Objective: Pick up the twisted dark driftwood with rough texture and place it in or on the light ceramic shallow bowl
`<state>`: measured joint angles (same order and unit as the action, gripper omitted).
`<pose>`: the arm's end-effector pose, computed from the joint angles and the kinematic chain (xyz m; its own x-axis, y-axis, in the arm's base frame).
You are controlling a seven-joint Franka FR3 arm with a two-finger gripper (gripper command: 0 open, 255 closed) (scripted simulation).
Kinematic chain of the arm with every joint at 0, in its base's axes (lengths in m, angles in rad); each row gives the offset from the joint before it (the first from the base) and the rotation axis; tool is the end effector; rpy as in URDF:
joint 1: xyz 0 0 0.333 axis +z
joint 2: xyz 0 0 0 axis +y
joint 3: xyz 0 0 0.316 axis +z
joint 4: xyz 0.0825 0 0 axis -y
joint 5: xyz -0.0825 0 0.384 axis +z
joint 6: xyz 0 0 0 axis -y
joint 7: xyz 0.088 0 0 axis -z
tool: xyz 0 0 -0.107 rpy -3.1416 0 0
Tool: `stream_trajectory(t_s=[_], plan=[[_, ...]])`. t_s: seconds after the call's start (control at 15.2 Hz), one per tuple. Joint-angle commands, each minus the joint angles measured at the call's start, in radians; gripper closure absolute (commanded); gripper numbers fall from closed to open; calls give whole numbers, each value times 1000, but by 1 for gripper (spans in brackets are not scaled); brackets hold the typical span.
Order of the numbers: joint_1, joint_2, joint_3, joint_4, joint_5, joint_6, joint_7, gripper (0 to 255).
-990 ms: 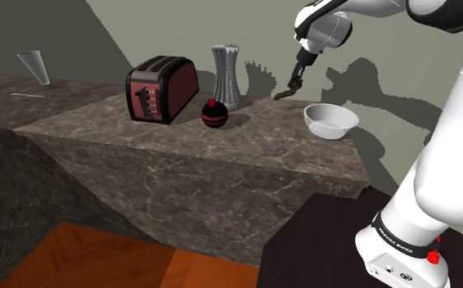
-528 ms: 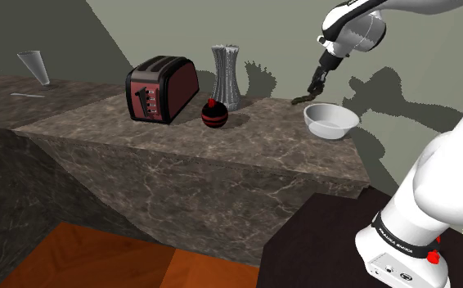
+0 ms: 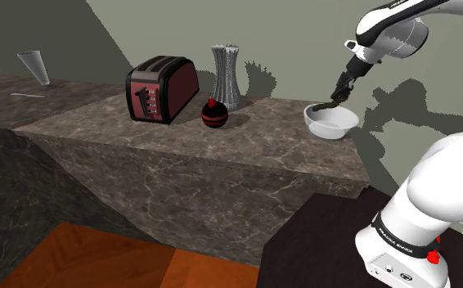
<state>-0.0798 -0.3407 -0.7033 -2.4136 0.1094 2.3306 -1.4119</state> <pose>0.3293 -0.3354 0.4274 0.7868 0.5248 0.3249 0.5210 -0.8469 0.1062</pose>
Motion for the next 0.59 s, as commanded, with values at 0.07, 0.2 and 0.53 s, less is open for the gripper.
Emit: stream_trajectory(t_s=[0.07, 0.2, 0.53], plan=[[-19, -24, -8, -41, -17, 18, -16, 255], [-10, -9, -20, -56, -4, 45, -32, 255], [18, 36, -55, -88, 40, 113, -80, 255]])
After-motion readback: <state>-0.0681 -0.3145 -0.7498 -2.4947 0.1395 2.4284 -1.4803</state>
